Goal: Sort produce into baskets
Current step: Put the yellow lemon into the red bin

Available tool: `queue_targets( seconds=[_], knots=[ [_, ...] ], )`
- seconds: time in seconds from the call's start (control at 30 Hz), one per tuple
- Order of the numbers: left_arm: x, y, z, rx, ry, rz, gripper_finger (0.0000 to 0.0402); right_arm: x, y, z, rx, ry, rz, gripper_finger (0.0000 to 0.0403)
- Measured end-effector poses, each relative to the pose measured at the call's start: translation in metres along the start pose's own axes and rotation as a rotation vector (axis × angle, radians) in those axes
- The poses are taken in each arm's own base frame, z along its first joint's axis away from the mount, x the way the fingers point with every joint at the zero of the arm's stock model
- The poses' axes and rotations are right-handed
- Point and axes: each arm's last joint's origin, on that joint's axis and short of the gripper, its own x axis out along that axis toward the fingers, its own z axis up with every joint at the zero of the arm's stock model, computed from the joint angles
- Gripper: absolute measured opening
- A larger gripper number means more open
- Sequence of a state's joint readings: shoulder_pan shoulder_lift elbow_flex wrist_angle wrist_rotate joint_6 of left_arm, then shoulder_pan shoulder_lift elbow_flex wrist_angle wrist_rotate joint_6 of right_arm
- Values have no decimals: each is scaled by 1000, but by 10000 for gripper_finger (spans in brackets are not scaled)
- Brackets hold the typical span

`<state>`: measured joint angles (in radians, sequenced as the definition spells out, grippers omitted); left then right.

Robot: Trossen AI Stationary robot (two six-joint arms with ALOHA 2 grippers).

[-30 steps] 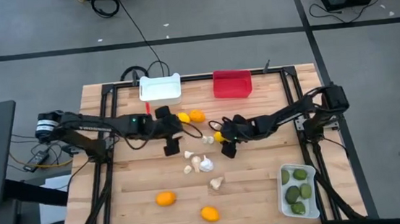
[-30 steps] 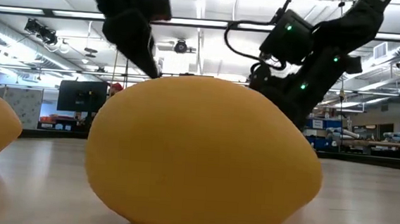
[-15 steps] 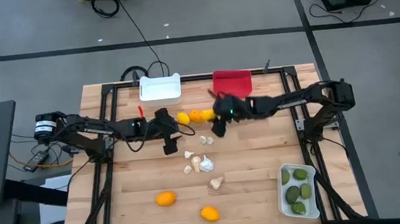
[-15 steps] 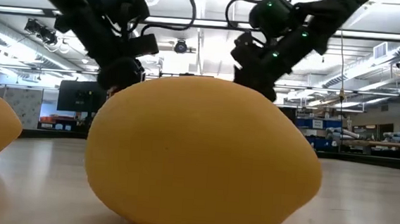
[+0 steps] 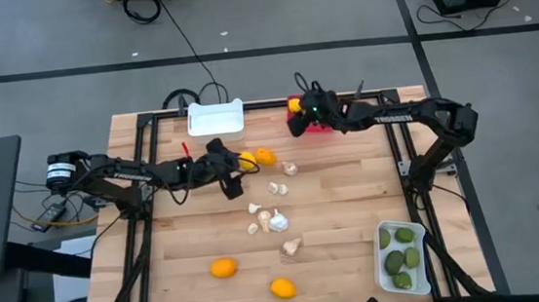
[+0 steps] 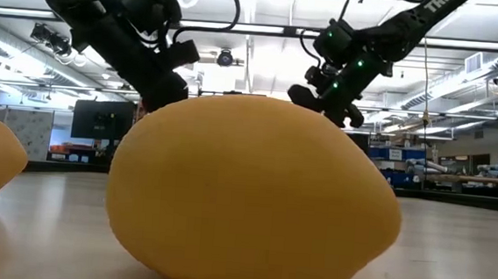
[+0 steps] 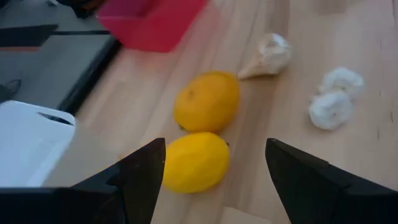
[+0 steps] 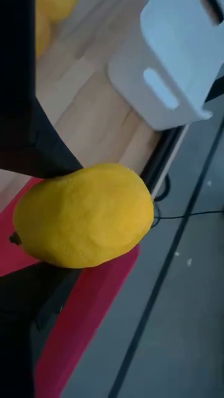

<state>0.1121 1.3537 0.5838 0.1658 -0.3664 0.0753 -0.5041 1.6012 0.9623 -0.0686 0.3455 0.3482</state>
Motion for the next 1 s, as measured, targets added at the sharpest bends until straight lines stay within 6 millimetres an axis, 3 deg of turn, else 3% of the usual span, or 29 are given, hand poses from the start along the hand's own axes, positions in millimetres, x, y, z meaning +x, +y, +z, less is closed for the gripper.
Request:
queue_targets(
  seconds=[0.2,0.4,0.47,0.63,0.83,1.0],
  knots=[
    [0,0,0,-30,0,7,282,3,-9,2,52,9,-8,279],
    [0,0,0,-26,4,7,282,2,-4,6,57,-16,73,349],
    [0,0,0,-6,3,7,282,1,8,6,-12,-21,209,365],
    [6,-3,-3,10,15,5,282,3,56,-9,-193,-71,541,384],
    [17,-8,-11,-19,49,-3,282,20,92,-36,-313,4,508,387],
    [24,-12,-17,-24,83,-11,282,35,107,-38,-375,91,424,387]
  ],
)
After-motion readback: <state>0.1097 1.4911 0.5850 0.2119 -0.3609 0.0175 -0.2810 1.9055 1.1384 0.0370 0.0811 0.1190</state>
